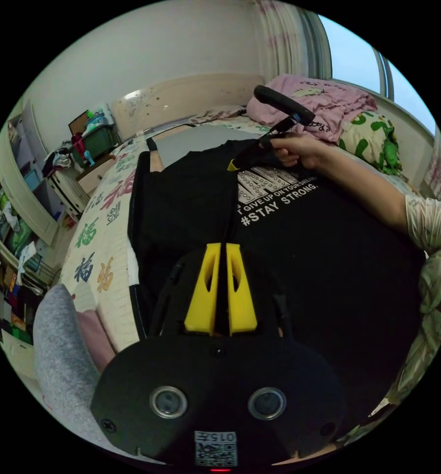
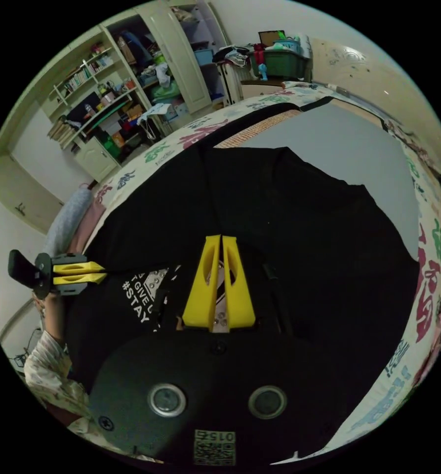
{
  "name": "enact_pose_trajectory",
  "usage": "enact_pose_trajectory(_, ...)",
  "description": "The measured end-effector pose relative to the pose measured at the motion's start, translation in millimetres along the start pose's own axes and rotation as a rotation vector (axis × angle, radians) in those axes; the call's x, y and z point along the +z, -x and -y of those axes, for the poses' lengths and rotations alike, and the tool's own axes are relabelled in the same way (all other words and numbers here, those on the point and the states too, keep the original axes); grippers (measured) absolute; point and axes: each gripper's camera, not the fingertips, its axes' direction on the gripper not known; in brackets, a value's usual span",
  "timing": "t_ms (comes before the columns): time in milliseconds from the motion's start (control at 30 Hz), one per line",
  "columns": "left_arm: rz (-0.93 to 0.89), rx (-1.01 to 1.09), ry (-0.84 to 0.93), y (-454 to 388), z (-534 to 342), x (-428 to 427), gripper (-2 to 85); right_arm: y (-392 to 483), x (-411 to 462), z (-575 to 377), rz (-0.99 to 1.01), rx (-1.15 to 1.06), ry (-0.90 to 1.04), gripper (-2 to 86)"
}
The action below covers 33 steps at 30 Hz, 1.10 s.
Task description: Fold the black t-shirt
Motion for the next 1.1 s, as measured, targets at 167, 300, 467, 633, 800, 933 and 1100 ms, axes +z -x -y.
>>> enact_pose_trajectory(167, -0.003, 0.004, 0.01, -3.9, 2.5, -2.9, 0.9, 46.1, 12.1, 2.6, -0.113, -0.086, 0.007, -0.2)
enact_pose_trajectory(300, 0.043, 0.029, 0.019, -17.1, 4.9, -6.7, 0.9, 72.8, 22.7, 3.4, -0.173, -0.125, 0.009, -0.1)
enact_pose_trajectory(467, 0.089, 0.052, 0.023, -30.0, 5.5, -11.5, 0.9, 106.9, 41.8, 6.8, -0.244, -0.158, 0.016, -0.1)
enact_pose_trajectory(633, 0.095, 0.052, 0.021, -33.8, 5.4, -16.5, 0.9, 126.4, 57.7, 12.3, -0.265, -0.16, 0.021, -0.4)
enact_pose_trajectory(800, 0.102, 0.059, 0.02, -37.0, 4.4, -22.7, 1.0, 150.2, 77.7, 18.7, -0.327, -0.175, 0.022, -0.7)
enact_pose_trajectory(933, 0.051, 0.033, 0.005, -27.2, 1.3, -27.3, 1.0, 177.2, 101.6, 25.5, -0.428, -0.219, 0.023, -0.7)
enact_pose_trajectory(1100, 0.028, 0.029, 0.001, -23.5, 0.1, -32.5, 1.0, 201.1, 131.0, 38.8, -0.522, -0.235, 0.029, -0.4)
